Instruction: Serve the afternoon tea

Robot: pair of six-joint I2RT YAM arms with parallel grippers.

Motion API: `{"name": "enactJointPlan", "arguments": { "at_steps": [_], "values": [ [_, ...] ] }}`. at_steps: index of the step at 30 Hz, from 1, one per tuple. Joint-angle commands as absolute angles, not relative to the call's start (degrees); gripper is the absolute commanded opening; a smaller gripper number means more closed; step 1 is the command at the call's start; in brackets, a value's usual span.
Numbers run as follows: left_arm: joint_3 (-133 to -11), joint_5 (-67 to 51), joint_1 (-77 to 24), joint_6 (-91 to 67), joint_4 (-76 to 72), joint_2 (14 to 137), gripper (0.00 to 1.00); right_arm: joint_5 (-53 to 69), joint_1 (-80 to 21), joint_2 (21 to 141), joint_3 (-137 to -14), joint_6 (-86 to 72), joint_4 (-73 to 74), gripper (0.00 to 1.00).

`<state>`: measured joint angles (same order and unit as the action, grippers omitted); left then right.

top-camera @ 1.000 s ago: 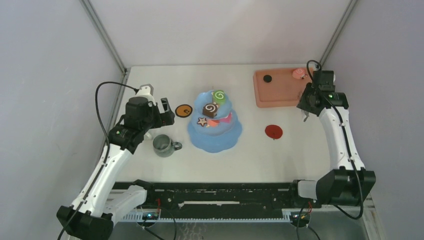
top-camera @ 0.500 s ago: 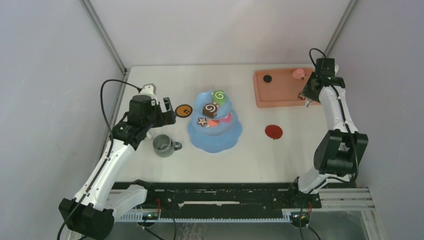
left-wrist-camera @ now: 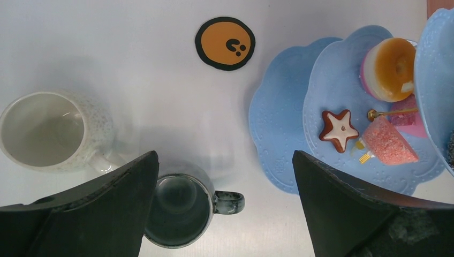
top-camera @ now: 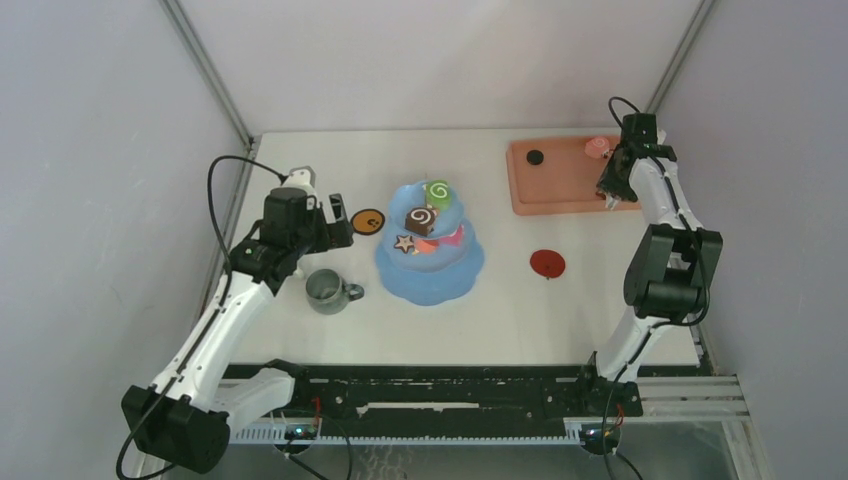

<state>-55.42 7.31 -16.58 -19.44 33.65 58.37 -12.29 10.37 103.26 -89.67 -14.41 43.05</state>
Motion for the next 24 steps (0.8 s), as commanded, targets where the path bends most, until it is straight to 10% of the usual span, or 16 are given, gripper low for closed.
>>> {"name": "enactJointPlan", "arguments": {
  "at_steps": [1,24],
  "values": [
    [-59.62,8.08,-16.08,-18.42,31.58,58.90,1.00,-14.63,10.66,103.95,-92.37,-13.80,40.10,0.52],
    [-59.90,8.35,-15.96,-18.63,30.32,62.38,1.00,-14.85,11.95,113.49,-100.27,-11.92,41.31,0.54]
  ]
}}
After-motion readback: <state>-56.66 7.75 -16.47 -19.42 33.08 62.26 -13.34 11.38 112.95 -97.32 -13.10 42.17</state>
